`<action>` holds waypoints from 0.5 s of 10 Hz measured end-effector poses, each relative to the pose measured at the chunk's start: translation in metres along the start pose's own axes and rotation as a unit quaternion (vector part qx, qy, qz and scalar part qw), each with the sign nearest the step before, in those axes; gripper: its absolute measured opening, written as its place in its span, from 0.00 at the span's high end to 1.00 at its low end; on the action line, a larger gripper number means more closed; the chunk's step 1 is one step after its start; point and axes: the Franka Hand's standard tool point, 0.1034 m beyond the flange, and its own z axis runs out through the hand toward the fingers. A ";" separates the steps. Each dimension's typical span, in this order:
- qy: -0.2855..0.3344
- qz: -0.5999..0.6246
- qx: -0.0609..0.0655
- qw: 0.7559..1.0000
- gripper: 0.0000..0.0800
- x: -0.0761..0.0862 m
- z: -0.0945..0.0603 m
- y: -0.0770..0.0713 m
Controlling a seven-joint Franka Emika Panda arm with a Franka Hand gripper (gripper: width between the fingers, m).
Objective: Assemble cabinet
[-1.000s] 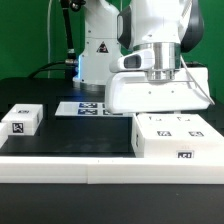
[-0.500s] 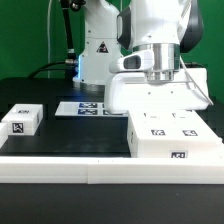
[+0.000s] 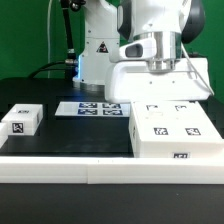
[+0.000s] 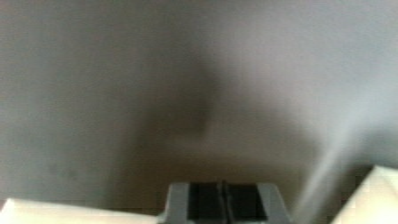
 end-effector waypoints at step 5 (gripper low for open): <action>-0.003 -0.018 0.003 1.000 1.00 0.016 -0.035 0.002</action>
Offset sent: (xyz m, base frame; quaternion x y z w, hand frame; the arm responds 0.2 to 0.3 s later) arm 0.0114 -0.0045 0.0407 -0.0046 -0.0198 -0.0367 0.9991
